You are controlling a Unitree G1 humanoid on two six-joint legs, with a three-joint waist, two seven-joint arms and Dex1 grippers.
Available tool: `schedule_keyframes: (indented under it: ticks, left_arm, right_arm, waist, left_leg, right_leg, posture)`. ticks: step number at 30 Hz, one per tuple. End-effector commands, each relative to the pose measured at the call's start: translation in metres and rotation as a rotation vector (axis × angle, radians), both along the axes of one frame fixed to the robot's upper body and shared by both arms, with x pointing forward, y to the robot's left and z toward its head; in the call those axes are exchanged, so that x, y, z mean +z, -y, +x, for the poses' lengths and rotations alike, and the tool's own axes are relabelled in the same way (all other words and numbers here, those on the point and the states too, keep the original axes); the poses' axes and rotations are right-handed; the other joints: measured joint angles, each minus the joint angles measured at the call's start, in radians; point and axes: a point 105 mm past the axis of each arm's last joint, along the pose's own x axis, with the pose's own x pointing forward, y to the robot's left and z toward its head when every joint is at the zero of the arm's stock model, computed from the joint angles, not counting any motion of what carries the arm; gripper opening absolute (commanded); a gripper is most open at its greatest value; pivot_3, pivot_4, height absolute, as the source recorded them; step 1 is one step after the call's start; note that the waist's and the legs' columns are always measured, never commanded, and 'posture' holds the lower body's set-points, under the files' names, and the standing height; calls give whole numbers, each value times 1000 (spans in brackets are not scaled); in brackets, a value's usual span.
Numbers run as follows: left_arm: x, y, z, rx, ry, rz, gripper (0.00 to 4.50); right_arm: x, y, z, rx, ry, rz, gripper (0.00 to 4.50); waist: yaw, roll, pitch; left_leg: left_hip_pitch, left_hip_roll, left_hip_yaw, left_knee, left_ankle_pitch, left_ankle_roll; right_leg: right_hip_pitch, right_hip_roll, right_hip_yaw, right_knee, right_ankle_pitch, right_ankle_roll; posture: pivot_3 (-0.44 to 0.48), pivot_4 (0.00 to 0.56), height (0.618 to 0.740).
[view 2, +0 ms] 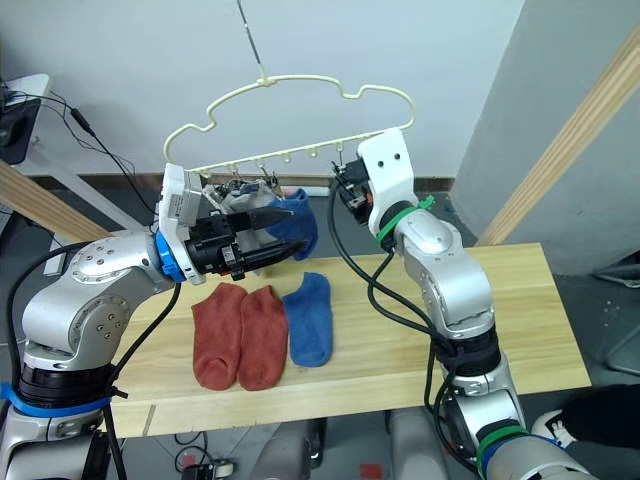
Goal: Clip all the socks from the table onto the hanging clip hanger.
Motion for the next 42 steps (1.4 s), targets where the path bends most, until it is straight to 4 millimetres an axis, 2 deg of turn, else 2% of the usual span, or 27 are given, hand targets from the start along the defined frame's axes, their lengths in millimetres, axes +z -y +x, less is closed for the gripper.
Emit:
schedule_keyframes:
  ticks: [1,18,32,35,38,42]
  left_arm:
    - [8,3,-4,-22,42,1,2981]
    - [7,3,-4,-22,40,1,2981]
    - [4,3,-4,-18,33,-4,2981]
    - [2,5,-5,-20,33,-3,2981]
    - [2,7,-5,-21,52,-5,2981]
    - [9,12,-7,-21,94,-41,2981]
  right_arm:
    - [14,-4,-9,28,53,21,2085]
    - [26,-29,-4,86,81,46,2085]
    - [26,-32,0,85,82,62,2085]
    - [27,-30,1,78,80,77,1532]
    - [28,-29,1,74,80,85,708]
    - [29,-28,2,72,76,97,22]
  waist:
    - [0,0,0]
    - [0,0,0]
    - [0,0,0]
    - [0,0,0]
    - [0,0,0]
    - [1,0,0]
  left_leg:
    - [0,0,0,1,0,0]
    - [-1,0,0,5,0,0]
    - [-2,0,0,5,0,0]
    - [-2,0,0,5,0,0]
    - [-2,0,0,5,0,0]
    - [-2,0,0,6,0,0]
  right_leg:
    - [0,0,0,1,0,0]
    - [-1,0,0,2,1,-1]
    - [-1,0,0,2,1,-1]
    - [-1,0,0,2,1,-1]
    - [-2,0,0,2,1,-1]
    - [-2,0,0,2,1,-1]
  posture:
    - [-74,329,740]
    - [-71,323,740]
    - [-70,330,740]
    - [-71,331,740]
    - [-73,332,740]
    - [-74,334,740]
